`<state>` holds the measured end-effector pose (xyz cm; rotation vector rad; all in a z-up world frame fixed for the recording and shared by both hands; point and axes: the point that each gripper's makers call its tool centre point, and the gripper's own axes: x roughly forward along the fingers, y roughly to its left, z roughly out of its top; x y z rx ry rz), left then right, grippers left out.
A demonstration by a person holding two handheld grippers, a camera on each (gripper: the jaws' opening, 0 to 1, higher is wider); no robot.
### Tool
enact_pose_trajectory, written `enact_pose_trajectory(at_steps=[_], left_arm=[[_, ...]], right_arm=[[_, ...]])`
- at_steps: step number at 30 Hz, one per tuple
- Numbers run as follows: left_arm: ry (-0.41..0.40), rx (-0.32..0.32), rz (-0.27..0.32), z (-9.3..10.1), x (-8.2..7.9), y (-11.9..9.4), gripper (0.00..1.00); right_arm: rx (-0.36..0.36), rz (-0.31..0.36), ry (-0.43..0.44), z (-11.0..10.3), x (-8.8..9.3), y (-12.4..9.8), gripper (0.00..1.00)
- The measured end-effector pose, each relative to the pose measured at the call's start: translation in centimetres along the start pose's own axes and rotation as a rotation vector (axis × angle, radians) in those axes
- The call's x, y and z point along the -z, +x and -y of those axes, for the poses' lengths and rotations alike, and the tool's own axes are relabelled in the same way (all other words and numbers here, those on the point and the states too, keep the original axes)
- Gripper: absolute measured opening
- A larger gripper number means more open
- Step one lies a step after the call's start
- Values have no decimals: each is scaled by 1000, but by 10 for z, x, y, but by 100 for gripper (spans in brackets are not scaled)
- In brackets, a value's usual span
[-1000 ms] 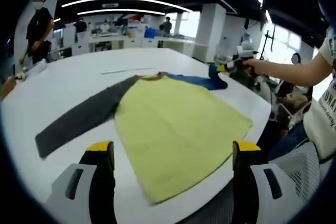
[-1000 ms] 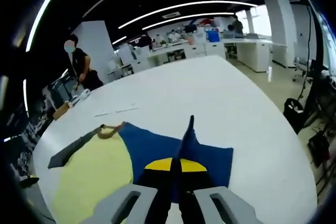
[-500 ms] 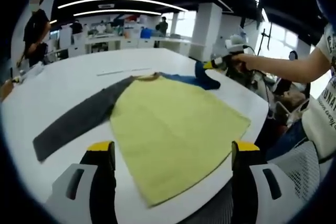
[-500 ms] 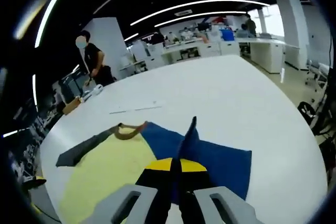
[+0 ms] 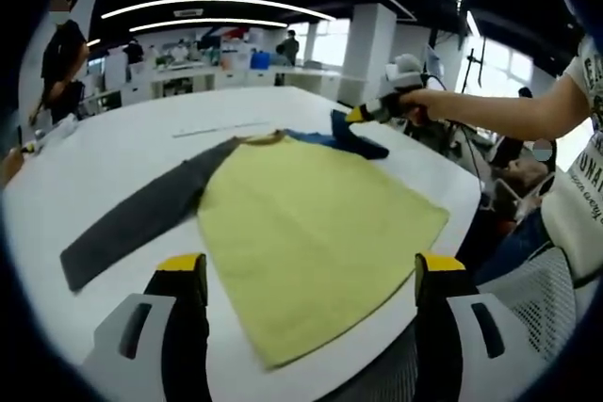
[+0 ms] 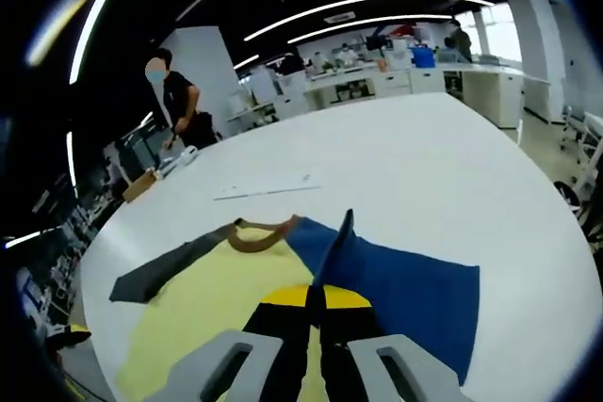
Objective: Fold the garment on the visible template until the final outline fits inside the template.
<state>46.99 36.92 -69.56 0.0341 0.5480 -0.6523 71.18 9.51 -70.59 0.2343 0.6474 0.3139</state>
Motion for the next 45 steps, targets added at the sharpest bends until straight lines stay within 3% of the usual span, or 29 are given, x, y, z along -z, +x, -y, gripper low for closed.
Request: enact_pose_trajectory(at_steps=[16,33,45], left_arm=[[48,-5,7,3,-2,5,86],[36,-4,29,-5,5,4,86],[23,0,29,9,0,2,85]], right_arm=[[-27,-26,-27,-31,6,21,0],[-72,-30,-47,-64,3,31,0],[-121,-33,-52,-88,-3,37,0]])
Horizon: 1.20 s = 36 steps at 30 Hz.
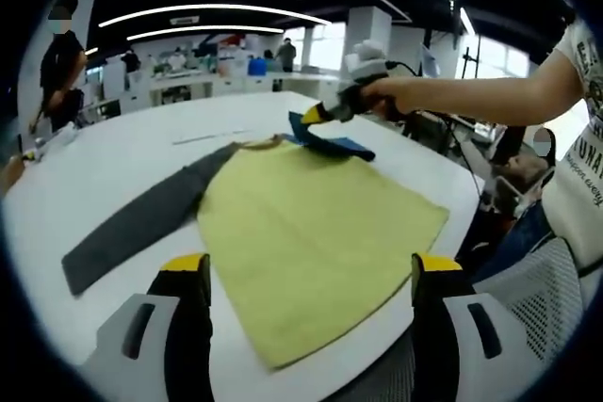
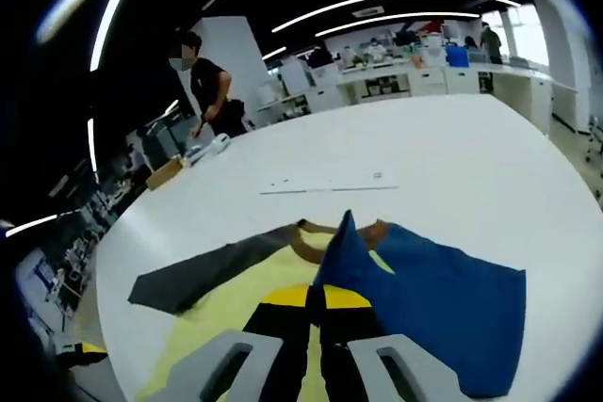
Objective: Fold the garment on the visible template until the final outline fits inside the template.
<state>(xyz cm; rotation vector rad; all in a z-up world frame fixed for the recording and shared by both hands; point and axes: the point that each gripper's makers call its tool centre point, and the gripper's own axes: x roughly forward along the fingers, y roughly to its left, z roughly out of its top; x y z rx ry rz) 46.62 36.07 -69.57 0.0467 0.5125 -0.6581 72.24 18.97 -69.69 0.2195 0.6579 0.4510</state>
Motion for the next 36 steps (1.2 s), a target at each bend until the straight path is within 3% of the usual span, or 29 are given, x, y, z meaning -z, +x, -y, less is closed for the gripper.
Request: enact_pose_trajectory(at_steps=[23,36], left_arm=[[-1,6,-18,2,4,-4,84],[-10,-5,4,-3,-1,-9,83]], right_arm=[[-84,-58,-106,-56,4,25,0],[-127,-83,-182,-90,4,38,0]])
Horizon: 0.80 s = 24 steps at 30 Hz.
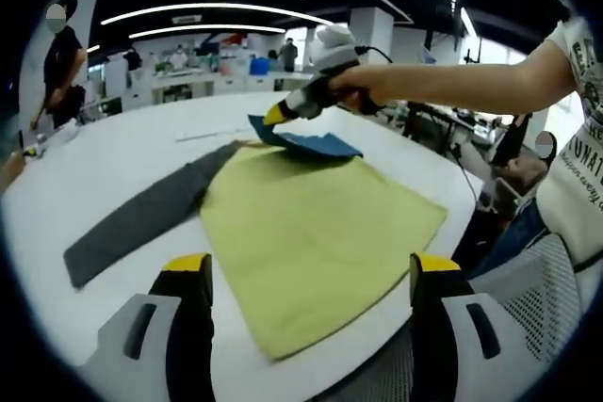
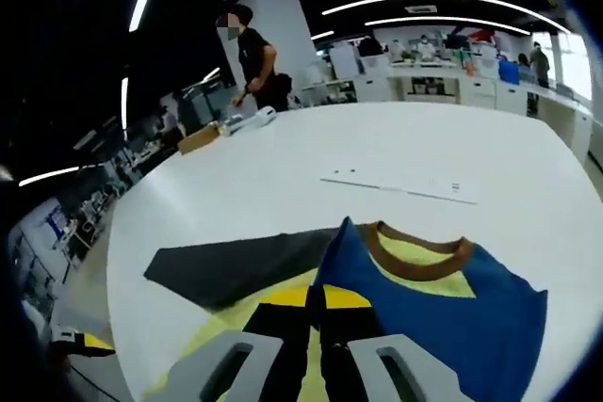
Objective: Fold the garment on the visible template until the final outline fits inside the template.
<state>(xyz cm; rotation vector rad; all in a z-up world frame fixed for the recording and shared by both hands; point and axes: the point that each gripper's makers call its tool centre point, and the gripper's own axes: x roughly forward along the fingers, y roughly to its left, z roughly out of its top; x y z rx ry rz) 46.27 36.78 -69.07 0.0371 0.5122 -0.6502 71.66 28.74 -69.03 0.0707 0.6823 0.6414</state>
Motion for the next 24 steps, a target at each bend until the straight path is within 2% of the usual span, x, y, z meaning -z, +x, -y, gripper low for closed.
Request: enact_pose_trajectory(at_steps=[9,21,24], left_arm=[[-14,-9,8,-1,2,-2,82],[-22,-14,15,-4,4,0,81],[-53,-10,28,-5,3,2,81]], right_arm=[[-30,-8,-51,-19,-3,8,0],[-57,-31,-105,-39,11,20,0],[-60,-47,-129,-42,17,26,0]])
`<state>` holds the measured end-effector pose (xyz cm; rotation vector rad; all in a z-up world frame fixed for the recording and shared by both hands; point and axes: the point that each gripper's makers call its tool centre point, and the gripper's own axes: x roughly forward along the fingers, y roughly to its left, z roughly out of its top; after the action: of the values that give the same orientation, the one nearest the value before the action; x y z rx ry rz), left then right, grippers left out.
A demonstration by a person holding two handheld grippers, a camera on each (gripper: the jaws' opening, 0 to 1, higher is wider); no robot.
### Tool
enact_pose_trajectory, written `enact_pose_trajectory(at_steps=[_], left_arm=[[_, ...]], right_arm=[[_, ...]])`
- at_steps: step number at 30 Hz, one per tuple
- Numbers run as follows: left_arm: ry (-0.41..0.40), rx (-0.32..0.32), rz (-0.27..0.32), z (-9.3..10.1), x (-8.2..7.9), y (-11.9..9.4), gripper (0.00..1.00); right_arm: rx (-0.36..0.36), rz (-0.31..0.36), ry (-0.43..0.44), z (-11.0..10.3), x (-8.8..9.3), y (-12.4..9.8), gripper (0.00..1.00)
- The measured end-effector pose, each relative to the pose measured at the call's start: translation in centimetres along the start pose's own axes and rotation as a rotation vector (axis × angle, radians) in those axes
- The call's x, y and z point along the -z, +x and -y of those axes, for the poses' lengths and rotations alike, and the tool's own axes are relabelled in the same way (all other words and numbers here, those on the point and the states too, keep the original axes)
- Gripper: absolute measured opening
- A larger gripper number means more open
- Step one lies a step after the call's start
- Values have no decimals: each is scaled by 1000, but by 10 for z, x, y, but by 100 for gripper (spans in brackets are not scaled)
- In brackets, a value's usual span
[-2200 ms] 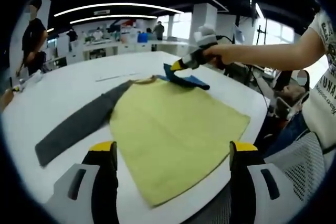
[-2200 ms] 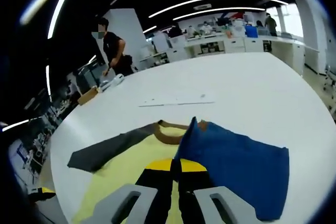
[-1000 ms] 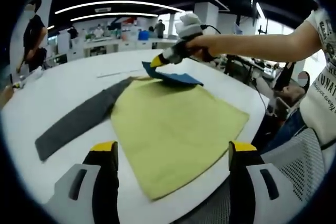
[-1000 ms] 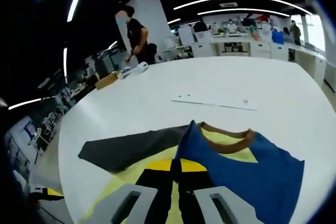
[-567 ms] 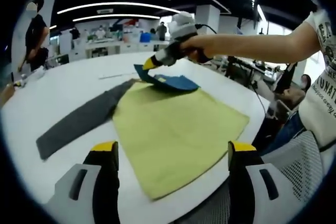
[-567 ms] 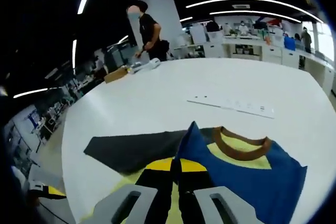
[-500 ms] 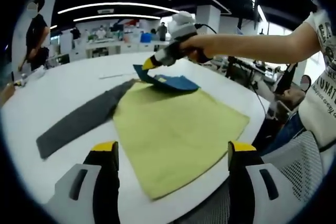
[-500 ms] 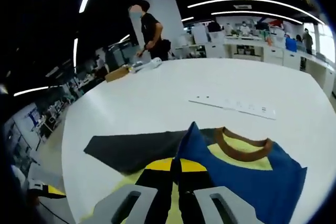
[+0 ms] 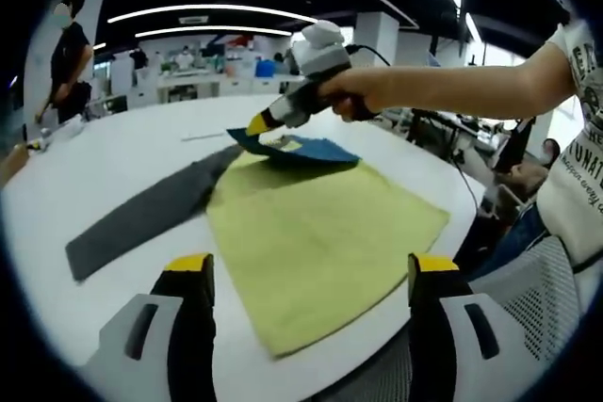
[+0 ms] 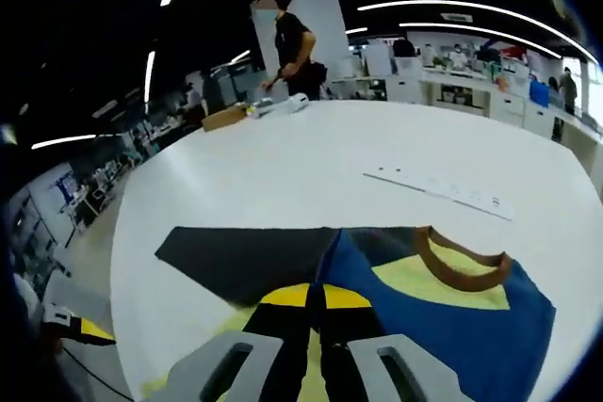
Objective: Fold the garment on the visible template until the final outline fits inside the template.
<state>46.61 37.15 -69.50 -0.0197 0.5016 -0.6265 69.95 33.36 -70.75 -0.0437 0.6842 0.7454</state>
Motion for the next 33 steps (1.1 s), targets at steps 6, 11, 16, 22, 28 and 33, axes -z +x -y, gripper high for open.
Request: enact_pose_trajectory(at_steps=[6,11,16,22,28,33], left_arm=[[1,-13,15,-3,-2,0,80],[13,-17,5,-2,1,0,80],[12,-19,4,0,3,1,81],[22,-47,12,-5,0,4,87],[32,-55,28,-5,-6,8,92],[41,-55,29,-1,-6,10,96]], right_arm=[[11,-36,-40,-2,17,12,0],[12,-58,-7,-3,34,21,0],[-55,-66,-30,-15,47,28,0],[-115,-52,-3,-21,48,18,23],[-92,-25,-4,8,45,3,45],[-62,-2,18,30,46,-15,61]])
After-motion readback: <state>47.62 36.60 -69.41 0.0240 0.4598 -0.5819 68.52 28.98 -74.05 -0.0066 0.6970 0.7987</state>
